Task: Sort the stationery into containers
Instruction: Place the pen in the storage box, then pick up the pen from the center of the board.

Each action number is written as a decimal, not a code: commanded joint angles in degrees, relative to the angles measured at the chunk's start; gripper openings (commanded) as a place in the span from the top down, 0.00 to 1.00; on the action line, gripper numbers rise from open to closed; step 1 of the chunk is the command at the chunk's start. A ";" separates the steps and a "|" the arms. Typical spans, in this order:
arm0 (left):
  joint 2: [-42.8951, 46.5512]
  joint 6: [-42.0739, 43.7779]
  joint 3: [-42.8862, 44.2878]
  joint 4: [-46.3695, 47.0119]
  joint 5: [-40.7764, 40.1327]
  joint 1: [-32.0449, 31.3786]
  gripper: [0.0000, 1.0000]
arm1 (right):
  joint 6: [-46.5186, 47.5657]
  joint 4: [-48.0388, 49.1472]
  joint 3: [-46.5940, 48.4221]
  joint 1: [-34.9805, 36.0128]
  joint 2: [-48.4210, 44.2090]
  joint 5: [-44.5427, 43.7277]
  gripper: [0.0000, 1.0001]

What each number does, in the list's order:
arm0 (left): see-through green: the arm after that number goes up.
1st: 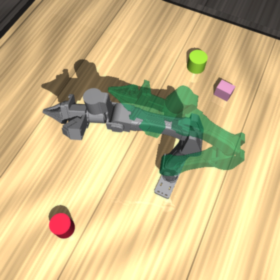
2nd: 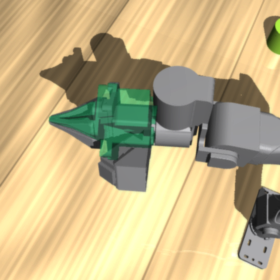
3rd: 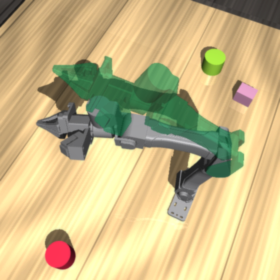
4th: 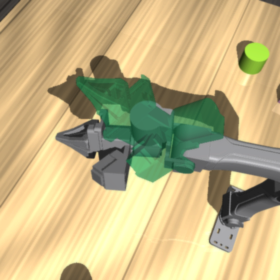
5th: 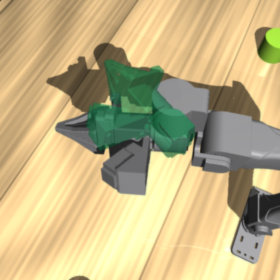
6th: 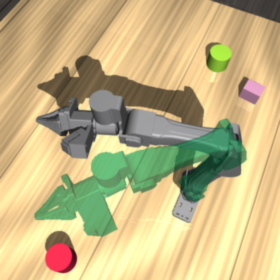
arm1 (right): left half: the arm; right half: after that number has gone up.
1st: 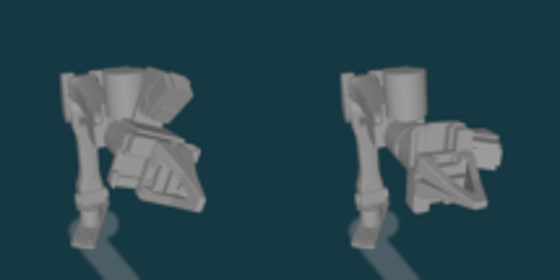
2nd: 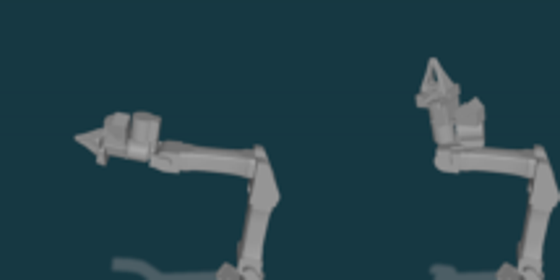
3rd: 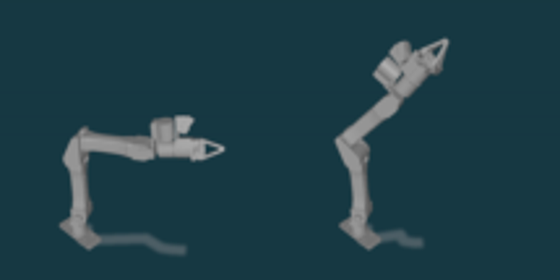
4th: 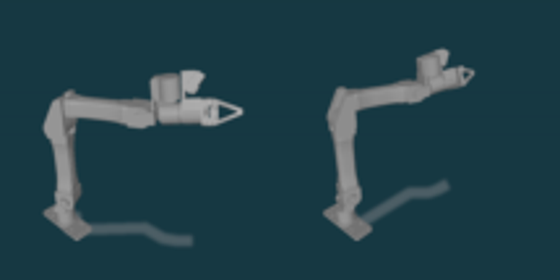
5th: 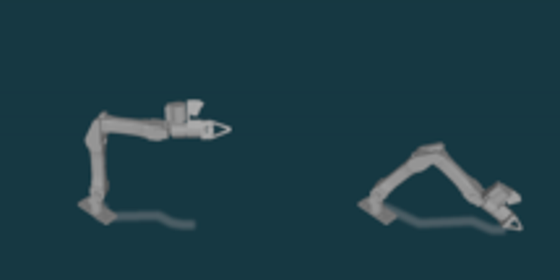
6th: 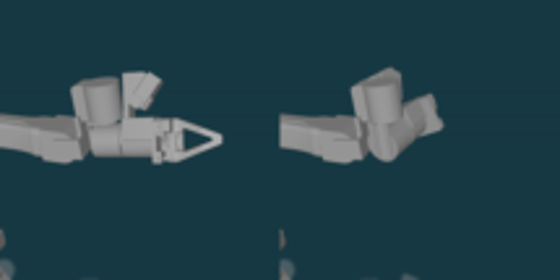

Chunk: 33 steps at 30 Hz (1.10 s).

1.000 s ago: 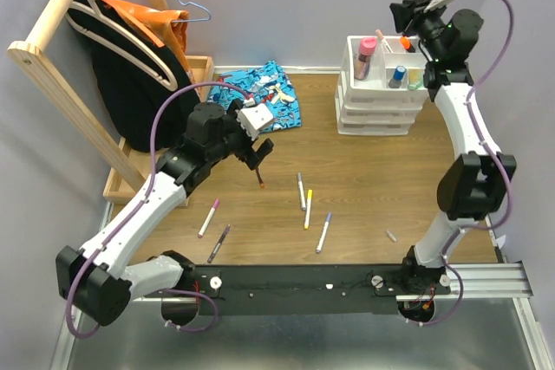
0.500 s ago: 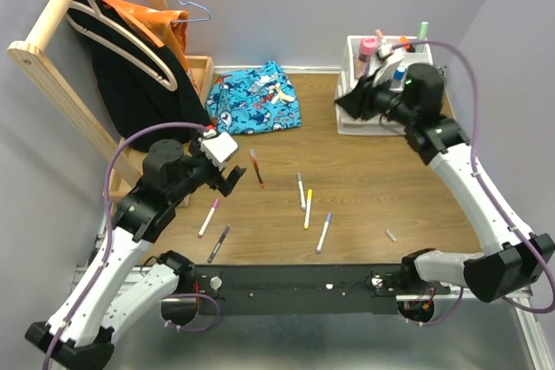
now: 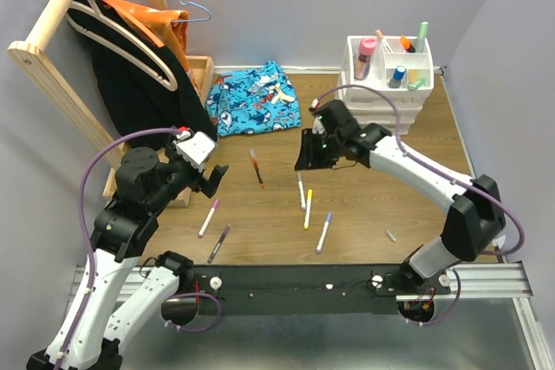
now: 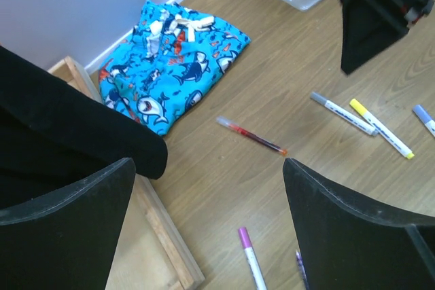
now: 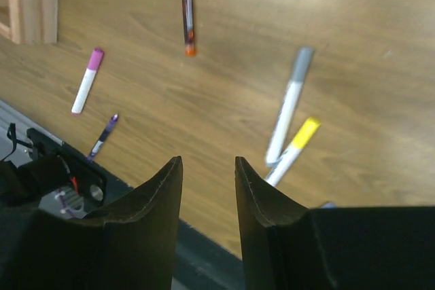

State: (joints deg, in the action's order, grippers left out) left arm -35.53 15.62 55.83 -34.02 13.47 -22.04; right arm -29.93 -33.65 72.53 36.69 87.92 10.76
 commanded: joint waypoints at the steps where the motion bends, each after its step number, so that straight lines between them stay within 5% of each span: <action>1: 0.37 -2.08 2.17 -6.14 -0.38 0.51 0.01 | -12.42 -4.31 1.20 4.26 4.36 -9.08 0.56; 9: 1.07 -2.87 2.18 -8.43 -1.08 0.95 0.01 | -20.25 -10.65 3.50 4.71 12.27 -19.02 0.59; 13: 0.99 -3.31 1.56 -7.90 -0.99 1.12 0.01 | -21.92 -9.77 0.16 4.71 13.50 -18.76 0.66; 33: 0.99 -4.63 -1.52 -5.80 -1.70 1.39 0.01 | -23.33 -5.55 -4.24 4.80 19.57 -14.55 0.67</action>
State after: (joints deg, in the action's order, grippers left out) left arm -35.11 11.92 55.11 -40.82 13.06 -21.06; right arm -52.49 -40.34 69.34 41.25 104.73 -4.25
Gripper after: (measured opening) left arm 0.987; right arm 0.330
